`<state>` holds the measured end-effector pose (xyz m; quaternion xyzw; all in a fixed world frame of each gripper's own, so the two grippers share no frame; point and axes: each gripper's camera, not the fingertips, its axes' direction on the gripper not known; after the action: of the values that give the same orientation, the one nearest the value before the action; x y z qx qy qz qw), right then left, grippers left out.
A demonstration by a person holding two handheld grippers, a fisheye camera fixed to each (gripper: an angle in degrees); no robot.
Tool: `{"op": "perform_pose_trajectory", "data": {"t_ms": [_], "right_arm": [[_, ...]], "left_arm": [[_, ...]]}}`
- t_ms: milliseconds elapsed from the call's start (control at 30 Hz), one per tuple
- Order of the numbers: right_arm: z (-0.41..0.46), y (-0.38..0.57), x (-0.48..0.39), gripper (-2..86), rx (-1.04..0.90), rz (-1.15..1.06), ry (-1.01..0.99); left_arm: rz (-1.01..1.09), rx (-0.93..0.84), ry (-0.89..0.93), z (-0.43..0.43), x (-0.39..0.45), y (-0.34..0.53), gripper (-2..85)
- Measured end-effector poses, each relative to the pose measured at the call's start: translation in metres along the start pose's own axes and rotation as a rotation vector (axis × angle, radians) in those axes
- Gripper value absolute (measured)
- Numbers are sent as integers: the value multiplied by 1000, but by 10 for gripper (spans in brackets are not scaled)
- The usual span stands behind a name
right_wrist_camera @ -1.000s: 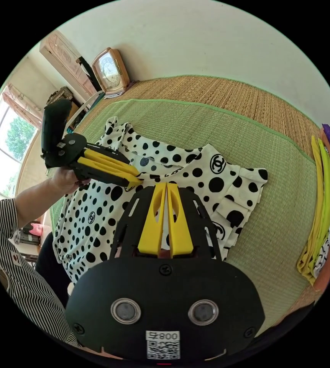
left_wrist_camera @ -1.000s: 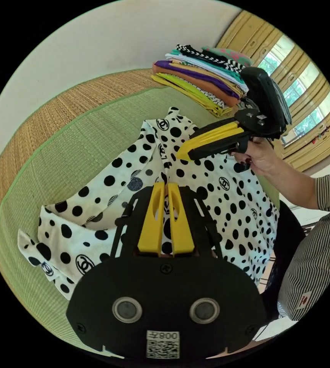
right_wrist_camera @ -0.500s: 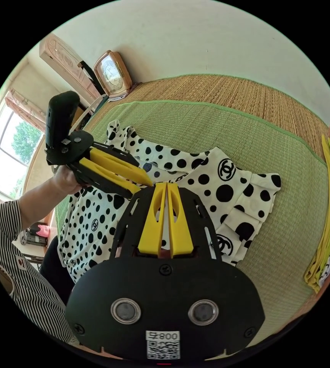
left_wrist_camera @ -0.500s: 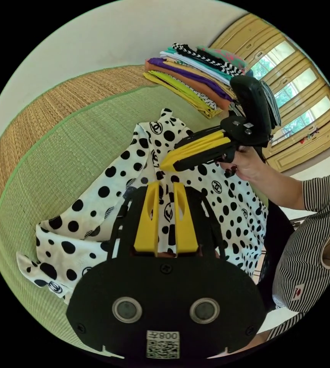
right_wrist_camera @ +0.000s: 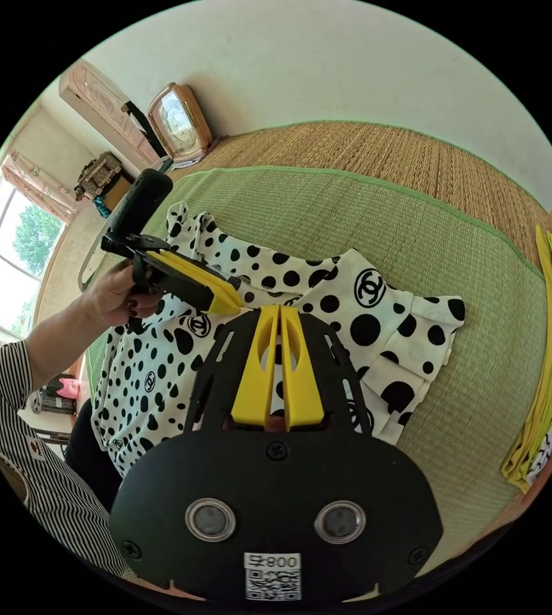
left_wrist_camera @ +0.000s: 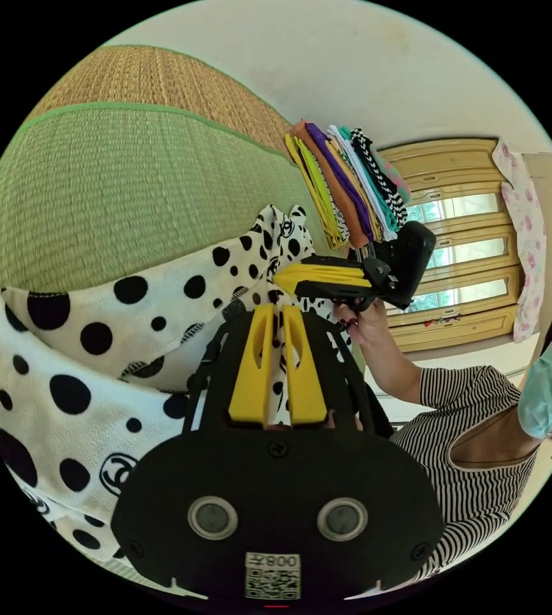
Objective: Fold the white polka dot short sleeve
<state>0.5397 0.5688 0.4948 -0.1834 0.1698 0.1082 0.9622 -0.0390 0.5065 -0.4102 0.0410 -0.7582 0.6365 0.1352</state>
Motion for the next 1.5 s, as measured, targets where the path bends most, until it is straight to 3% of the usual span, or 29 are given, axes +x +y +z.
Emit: {"op": "perform_pose_trajectory", "data": {"t_ms": [167, 300, 433, 567, 633, 700, 867, 1100, 1267, 1367, 1500], "right_arm": [[-4, -2, 4, 0, 5, 13, -8], [-13, 4, 3, 0, 33, 27, 0], [-33, 28, -5, 0, 67, 26, 17], [-51, 83, -7, 0, 70, 93, 106], [-45, 99, 2, 0, 32, 123, 183], [-51, 106, 18, 0, 80, 149, 80], [-50, 95, 19, 0, 54, 155, 103], [-86, 153, -8, 0, 94, 172, 85], [-66, 176, 9, 2, -4, 217, 128], [-86, 175, 18, 7, 25, 276, 61], [-114, 193, -1, 27, 52, 275, 96]], "left_arm": [[35, 10, -141, -1, 13, 15, 19], [81, 164, -264, -30, 38, 54, 13], [19, 240, -450, -46, 43, 110, 4], [-77, 197, -581, -37, 24, 135, 2], [-106, 254, -548, -39, 16, 143, 1], [-116, 267, -595, -41, 15, 145, 1], [-129, 275, -586, -42, 15, 164, 1], [-125, 344, -545, -48, 53, 265, 2], [-230, 190, -623, -32, 35, 316, 4], [-266, 292, -531, -54, 42, 340, 11], [-292, 353, -601, -73, 63, 394, 43]]}}
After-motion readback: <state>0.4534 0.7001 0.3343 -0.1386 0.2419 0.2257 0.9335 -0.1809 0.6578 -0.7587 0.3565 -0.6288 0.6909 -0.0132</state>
